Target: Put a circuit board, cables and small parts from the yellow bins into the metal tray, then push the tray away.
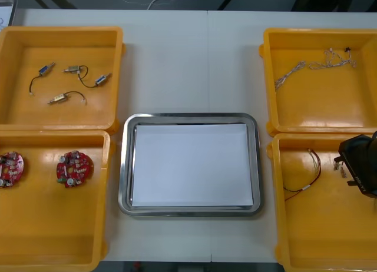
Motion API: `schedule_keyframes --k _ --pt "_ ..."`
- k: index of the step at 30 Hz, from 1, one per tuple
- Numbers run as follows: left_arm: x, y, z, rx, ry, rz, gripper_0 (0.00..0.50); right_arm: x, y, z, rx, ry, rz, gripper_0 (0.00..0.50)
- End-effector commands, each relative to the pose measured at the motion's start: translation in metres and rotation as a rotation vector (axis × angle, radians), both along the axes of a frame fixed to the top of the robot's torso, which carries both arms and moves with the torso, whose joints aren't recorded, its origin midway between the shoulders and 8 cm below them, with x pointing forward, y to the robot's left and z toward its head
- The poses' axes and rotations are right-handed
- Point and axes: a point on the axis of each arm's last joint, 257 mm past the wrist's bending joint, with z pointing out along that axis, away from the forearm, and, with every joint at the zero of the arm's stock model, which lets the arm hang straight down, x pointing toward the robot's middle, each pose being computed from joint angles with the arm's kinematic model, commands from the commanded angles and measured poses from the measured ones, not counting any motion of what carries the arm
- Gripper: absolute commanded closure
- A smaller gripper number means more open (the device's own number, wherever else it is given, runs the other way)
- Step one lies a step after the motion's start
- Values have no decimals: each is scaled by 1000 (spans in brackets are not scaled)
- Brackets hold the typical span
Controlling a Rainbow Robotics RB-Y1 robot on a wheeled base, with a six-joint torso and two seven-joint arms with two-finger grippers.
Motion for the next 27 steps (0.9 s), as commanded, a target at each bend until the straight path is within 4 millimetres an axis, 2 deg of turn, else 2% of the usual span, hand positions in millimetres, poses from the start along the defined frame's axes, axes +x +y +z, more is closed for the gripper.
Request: schedule_keyframes --k 1,9,14,19,27 --pt "-1 12 -1 34 -41 38 0 1 23 0 63 -22 -60 0" --pt "4 19 -13 45 -67 104 0 -2 40 -10 114 -10 -76 0" --pt "11 27 -31 25 -60 147 0 -6 51 -19 146 4 -88 0" --pt "16 29 -44 -23 -53 172 0 -23 55 -38 127 59 -82 0" --pt "19 29 -57 -55 -46 187 0 -28 57 -51 110 59 -82 0"
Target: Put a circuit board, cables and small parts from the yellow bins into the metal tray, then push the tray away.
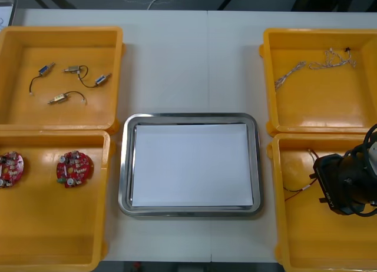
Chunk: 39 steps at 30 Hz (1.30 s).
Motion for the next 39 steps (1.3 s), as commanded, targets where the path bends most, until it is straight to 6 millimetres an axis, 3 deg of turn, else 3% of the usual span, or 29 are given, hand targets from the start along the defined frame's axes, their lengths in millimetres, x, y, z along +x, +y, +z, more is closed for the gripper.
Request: schedule_keyframes --k 1,19,33,39 --pt "3 -7 -14 -43 -6 14 0 -7 11 -4 3 -4 -12 0" --pt "8 -1 -50 -123 -33 11 0 11 21 -24 22 -49 -19 0" --pt "-10 5 -70 -130 3 11 0 17 27 -42 34 -43 -16 0" --pt "-8 11 -72 -123 8 13 0 17 28 -46 36 -39 -14 0"
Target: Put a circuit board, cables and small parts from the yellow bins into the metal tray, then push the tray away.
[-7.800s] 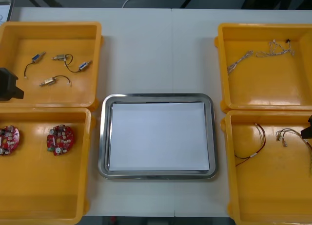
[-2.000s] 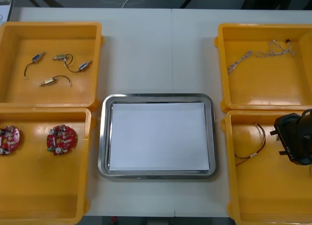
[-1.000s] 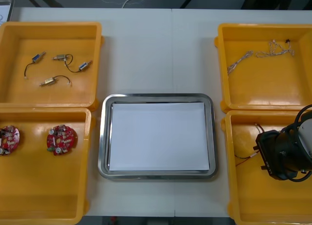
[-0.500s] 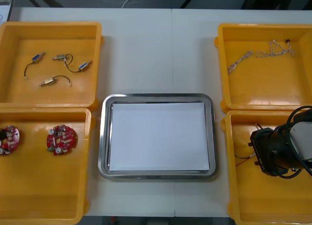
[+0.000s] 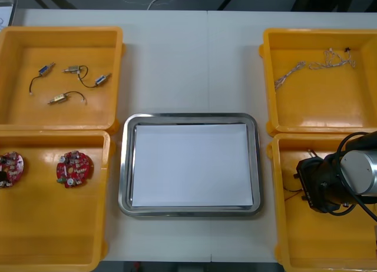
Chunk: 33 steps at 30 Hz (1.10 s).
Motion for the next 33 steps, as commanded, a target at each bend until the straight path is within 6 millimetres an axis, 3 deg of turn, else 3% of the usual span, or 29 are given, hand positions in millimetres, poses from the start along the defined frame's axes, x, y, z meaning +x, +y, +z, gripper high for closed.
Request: schedule_keyframes --k 1,4,5,7,9,11,13,21,33 --pt "-7 -2 -14 15 24 -50 0 -8 9 -10 20 22 -19 0" --pt "-5 0 -15 14 24 -50 0 -7 10 -10 20 20 -15 0" --pt "-5 0 -16 13 25 -50 0 -7 11 -10 22 19 -13 20" --pt "-5 1 -17 24 33 -56 0 -7 11 -10 25 20 -10 251" --pt "-5 2 -19 28 40 -59 0 -7 12 -9 29 20 -3 326" --pt "-5 1 -19 28 43 -60 0 -7 13 -8 31 17 4 451" --pt "-3 1 -19 32 46 -62 0 -7 12 -7 33 16 11 500" --pt "8 -1 -25 30 55 -69 0 -6 9 1 33 11 46 500" --pt "17 2 -21 46 48 -69 0 -11 -12 34 -38 12 115 500"
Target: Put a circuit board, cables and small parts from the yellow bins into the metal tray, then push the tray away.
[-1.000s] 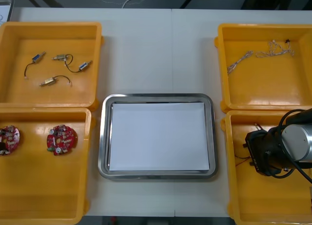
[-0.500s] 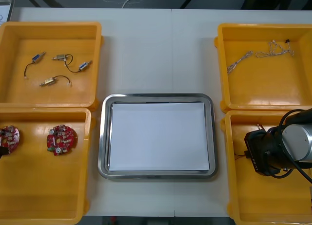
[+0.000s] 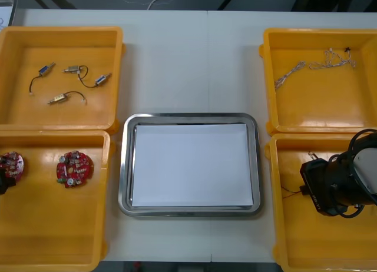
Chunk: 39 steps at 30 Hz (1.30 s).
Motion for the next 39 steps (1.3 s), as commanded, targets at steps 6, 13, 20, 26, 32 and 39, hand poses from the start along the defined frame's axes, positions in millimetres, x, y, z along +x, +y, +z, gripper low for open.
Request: schedule_keyframes --k 6,13,20,26,32,39 --pt "16 3 11 82 -20 -85 0 -5 -17 41 -82 -38 48 500" --pt "19 7 10 94 -24 -77 0 -18 -24 64 -133 -37 78 500" --pt "21 8 7 105 -23 -74 4 -13 -30 100 -228 -131 170 500" --pt "22 9 6 107 -22 -72 5 -11 -45 130 -352 -200 320 500" --pt "26 10 8 114 -29 -68 7 -14 -53 148 -385 -236 477 500" --pt "29 11 6 119 -33 -67 36 -19 -53 159 -418 -245 634 500"
